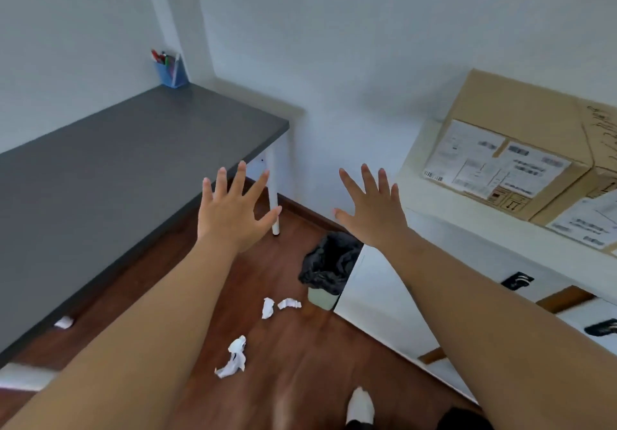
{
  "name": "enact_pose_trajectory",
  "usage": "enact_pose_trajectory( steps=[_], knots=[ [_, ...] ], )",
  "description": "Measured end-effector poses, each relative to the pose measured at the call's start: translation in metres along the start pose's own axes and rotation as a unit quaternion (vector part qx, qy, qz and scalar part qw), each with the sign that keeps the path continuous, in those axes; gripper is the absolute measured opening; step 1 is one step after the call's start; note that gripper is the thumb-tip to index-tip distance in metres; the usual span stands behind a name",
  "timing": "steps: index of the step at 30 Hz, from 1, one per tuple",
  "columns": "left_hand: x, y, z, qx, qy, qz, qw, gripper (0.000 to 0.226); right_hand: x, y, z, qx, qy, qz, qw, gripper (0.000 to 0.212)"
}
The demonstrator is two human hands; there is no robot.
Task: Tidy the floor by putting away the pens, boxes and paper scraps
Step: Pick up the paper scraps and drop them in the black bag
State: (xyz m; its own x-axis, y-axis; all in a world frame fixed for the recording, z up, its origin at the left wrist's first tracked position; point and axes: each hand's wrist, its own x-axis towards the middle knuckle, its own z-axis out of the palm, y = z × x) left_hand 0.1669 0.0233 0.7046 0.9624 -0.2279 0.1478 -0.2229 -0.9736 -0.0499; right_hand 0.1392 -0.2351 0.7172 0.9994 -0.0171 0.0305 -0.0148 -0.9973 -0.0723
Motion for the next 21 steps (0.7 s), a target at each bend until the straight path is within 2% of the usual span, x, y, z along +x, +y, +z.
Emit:
enact_pose_trajectory(
  steps=[7,13,21],
  knots=[
    [-0.046,-0.038,0.055,0.002,-0.066,-0.130,0.989,0.077,0.053,-0.040,0.053,-0.024,-0.067,-0.118,0.990,0.077],
    [-0.064,-0.023,0.103,-0.025,-0.110,-0.252,0.961,0.078,0.091,-0.045,0.107,-0.008,-0.126,-0.215,0.968,0.077],
    [-0.100,0.013,0.170,-0.073,-0.165,-0.355,0.917,0.086,0.102,-0.035,0.187,0.019,-0.239,-0.217,0.946,0.081]
  ],
)
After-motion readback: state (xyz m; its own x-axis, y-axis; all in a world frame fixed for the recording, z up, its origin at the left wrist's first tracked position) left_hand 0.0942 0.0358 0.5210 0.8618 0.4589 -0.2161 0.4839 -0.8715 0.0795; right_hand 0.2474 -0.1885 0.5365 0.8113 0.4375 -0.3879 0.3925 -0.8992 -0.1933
